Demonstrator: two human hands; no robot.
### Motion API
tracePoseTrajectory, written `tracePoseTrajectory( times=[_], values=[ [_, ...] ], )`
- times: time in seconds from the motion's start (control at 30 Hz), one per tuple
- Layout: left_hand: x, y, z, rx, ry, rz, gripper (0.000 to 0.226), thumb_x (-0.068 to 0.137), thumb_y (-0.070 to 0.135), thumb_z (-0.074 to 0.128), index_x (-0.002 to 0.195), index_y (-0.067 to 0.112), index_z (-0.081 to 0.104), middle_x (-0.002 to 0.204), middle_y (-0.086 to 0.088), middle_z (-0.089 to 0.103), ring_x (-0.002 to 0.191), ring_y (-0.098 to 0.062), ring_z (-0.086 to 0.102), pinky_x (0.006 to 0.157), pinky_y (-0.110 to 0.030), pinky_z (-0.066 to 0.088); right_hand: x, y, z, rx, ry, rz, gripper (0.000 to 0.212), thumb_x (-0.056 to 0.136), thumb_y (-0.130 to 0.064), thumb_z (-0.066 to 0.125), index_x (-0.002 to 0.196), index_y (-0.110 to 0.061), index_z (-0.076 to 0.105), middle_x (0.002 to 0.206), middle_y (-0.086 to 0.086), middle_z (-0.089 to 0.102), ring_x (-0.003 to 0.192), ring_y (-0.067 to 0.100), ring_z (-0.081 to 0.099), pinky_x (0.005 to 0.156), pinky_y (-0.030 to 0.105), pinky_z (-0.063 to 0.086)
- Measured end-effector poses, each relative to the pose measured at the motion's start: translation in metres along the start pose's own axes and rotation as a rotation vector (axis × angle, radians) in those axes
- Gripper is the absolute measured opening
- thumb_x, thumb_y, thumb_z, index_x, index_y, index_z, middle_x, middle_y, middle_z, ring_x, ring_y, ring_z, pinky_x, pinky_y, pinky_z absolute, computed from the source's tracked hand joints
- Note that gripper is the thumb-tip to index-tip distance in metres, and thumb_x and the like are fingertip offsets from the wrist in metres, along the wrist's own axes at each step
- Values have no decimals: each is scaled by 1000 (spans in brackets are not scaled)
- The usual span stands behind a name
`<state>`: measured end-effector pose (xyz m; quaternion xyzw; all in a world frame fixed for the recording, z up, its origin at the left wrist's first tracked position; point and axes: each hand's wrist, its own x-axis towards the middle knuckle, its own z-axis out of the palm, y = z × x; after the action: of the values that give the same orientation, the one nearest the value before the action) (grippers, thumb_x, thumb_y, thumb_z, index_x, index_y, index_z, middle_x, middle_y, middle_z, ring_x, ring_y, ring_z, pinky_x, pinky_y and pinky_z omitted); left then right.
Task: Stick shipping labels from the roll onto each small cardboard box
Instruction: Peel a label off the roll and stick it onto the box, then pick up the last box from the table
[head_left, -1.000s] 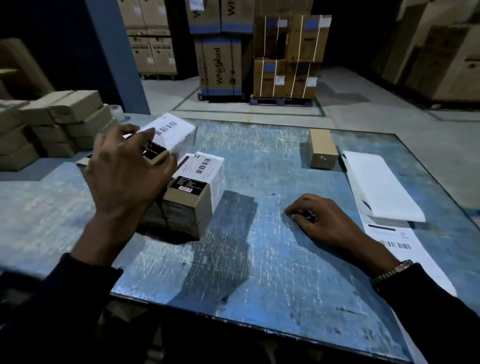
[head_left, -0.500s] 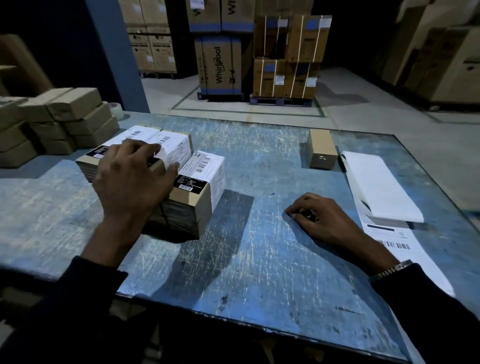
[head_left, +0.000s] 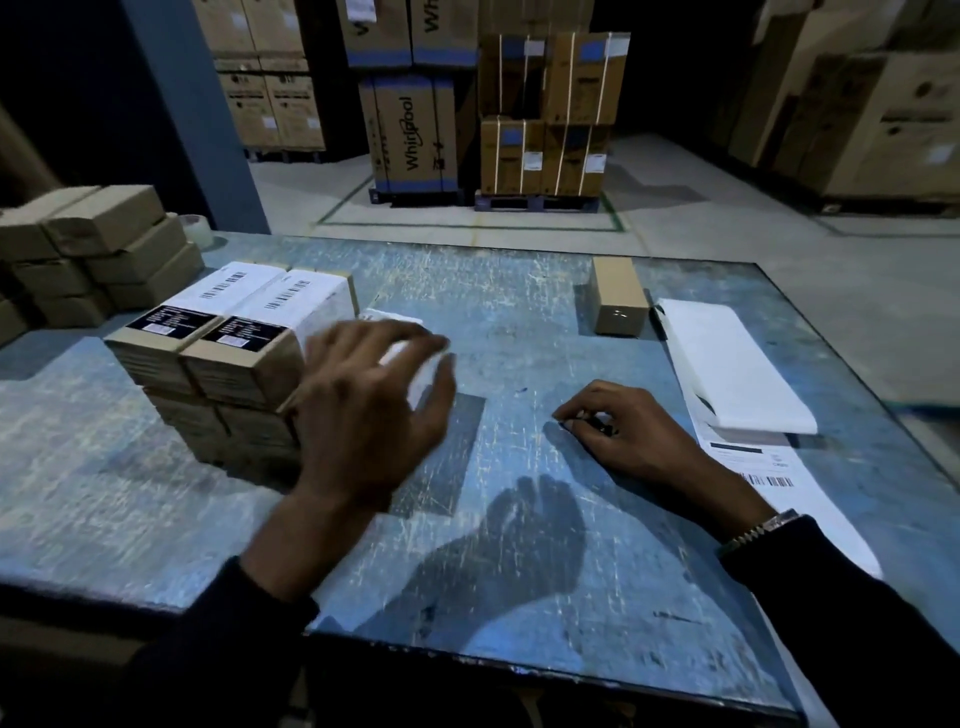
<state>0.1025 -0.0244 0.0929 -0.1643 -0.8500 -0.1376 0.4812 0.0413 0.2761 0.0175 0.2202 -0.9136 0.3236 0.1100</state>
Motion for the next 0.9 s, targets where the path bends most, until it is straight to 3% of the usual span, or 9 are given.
tracePoseTrajectory(
  times=[0.17,0.27,0.33,0.43,0.53,0.6,0.67,0.77,0.9],
  values=[
    [-14,70,57,-192,-302,68,13,98,29,70,100,22,81,97,2,77,85,-26,71,79,-40,52,4,5,-20,31,203,70,16,99,-13,71,109,-20,82,100,-10,73,92,5,69,72,9,44],
    [-13,72,107,-214,-538,-6,23,101,32,64,115,19,77,115,-1,75,108,-29,67,88,-44,54,6,12,-26,7,303,151,16,97,-15,71,107,-22,82,99,-10,73,92,3,68,71,9,43],
    [-20,69,132,-216,-649,19,23,104,36,56,112,18,70,120,-3,70,118,-31,61,93,-44,50,5,16,-26,19,359,225,15,97,-15,71,107,-19,82,100,-7,75,93,0,68,73,6,43],
    [-32,65,146,-242,-682,9,38,109,37,50,137,18,67,141,-3,65,133,-30,56,105,-44,44,10,19,-32,30,380,318,17,97,-17,73,112,-17,82,105,-4,79,91,-3,68,79,1,43],
    [-37,62,148,-272,-679,11,41,109,36,52,144,17,64,148,-4,62,138,-28,54,111,-44,43,35,24,-45,12,346,427,23,95,-23,75,116,-15,80,107,2,80,96,12,72,90,22,54],
    [-36,59,151,-311,-692,-3,43,108,38,54,145,18,64,148,-3,61,138,-28,52,112,-45,44,58,29,-51,-8,366,466,24,92,-29,77,111,-14,79,103,5,80,96,21,74,86,31,57],
    [-35,57,152,-328,-704,-13,43,106,40,55,143,20,66,146,-1,62,136,-26,53,108,-45,46,83,37,-51,-62,369,494,41,91,-38,79,118,-8,73,111,12,77,105,28,71,83,32,54],
    [-32,53,151,-338,-707,-32,43,105,45,56,141,24,67,144,3,63,134,-23,53,106,-45,48,120,54,-42,-91,339,567,76,89,-58,77,138,-4,55,133,21,58,119,41,61,91,41,53],
    [-33,52,149,-365,-711,-50,43,105,46,57,143,25,66,146,4,61,136,-20,52,108,-45,48,147,80,-25,-285,366,661,89,80,-79,71,131,-8,52,137,21,44,126,47,47,97,54,48]
  ],
)
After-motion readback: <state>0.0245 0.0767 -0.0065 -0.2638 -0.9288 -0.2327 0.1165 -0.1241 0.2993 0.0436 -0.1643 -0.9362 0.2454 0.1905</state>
